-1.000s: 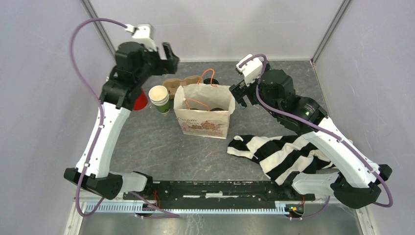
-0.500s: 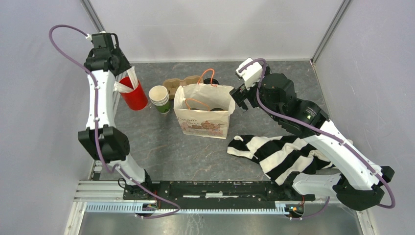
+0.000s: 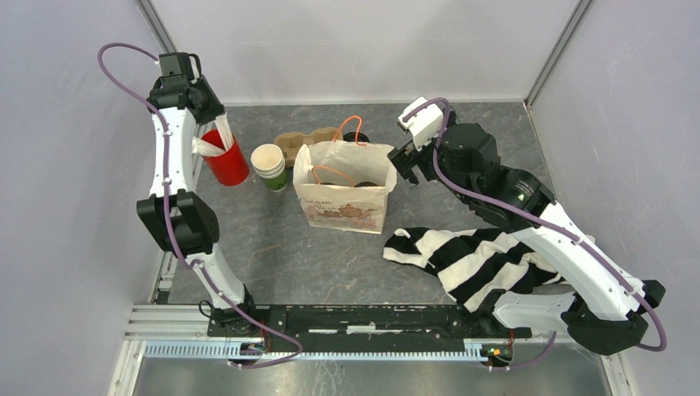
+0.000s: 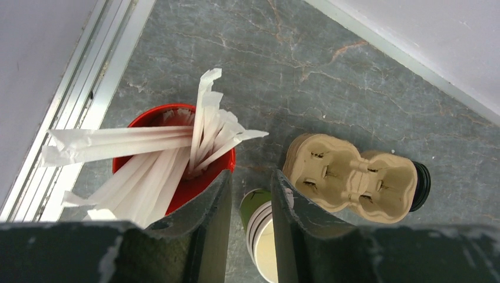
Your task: Pack the takeout coffee
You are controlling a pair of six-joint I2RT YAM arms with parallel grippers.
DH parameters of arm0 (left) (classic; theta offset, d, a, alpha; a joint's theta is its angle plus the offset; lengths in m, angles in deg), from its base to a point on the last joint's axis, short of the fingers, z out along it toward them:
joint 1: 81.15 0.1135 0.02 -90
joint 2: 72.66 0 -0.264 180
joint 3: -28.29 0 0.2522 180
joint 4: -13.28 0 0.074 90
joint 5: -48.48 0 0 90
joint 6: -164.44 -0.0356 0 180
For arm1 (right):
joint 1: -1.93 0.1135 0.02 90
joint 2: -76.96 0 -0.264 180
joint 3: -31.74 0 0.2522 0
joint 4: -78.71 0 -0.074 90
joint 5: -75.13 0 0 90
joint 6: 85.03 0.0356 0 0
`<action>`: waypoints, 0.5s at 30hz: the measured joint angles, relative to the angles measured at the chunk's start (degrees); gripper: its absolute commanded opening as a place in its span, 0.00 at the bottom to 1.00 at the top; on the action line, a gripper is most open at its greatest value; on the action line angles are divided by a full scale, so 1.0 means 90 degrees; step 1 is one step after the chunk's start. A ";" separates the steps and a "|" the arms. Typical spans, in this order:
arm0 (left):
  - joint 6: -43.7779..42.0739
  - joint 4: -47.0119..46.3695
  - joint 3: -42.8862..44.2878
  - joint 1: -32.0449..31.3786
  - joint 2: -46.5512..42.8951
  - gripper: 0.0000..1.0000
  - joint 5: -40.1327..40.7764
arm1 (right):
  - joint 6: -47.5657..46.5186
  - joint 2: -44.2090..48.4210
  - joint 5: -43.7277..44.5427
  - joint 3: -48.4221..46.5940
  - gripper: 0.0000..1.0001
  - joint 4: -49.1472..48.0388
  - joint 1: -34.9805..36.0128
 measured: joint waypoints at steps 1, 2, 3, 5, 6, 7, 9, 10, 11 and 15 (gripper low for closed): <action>0.0000 -0.0044 0.0032 0.0000 0.0046 0.38 -0.0015 | 0.0000 0.0000 -0.0002 0.0000 0.98 0.0000 0.0010; -0.0002 -0.0063 0.0049 0.0000 0.0083 0.38 -0.0041 | 0.0000 0.0000 -0.0002 0.0000 0.98 0.0000 0.0012; -0.0002 -0.0075 0.0068 0.0000 0.0131 0.38 -0.0075 | 0.0000 0.0000 -0.0002 0.0000 0.98 0.0000 0.0017; -0.0017 -0.0083 0.0080 0.0000 0.0219 0.38 -0.0112 | 0.0000 0.0000 -0.0002 0.0000 0.98 0.0000 0.0017; -0.0053 -0.0085 0.0080 0.0000 0.0253 0.37 -0.0126 | 0.0000 0.0000 -0.0002 0.0000 0.98 0.0000 0.0022; -0.0070 -0.0095 0.0080 0.0000 0.0289 0.36 -0.0146 | 0.0000 0.0000 -0.0002 0.0000 0.98 0.0000 0.0022; -0.0119 -0.0112 0.0104 0.0000 0.0362 0.36 -0.0172 | 0.0000 0.0000 -0.0002 0.0000 0.98 0.0000 0.0024; -0.0141 -0.0117 0.0121 0.0000 0.0384 0.36 -0.0199 | 0.0000 0.0000 -0.0002 0.0000 0.98 0.0000 0.0029; -0.0170 -0.0126 0.0151 0.0000 0.0415 0.36 -0.0236 | 0.0000 0.0000 -0.0002 0.0000 0.98 0.0000 0.0036; -0.0238 -0.0223 0.0255 0.0000 0.0517 0.38 -0.0284 | 0.0000 0.0000 -0.0002 0.0000 0.98 0.0000 0.0063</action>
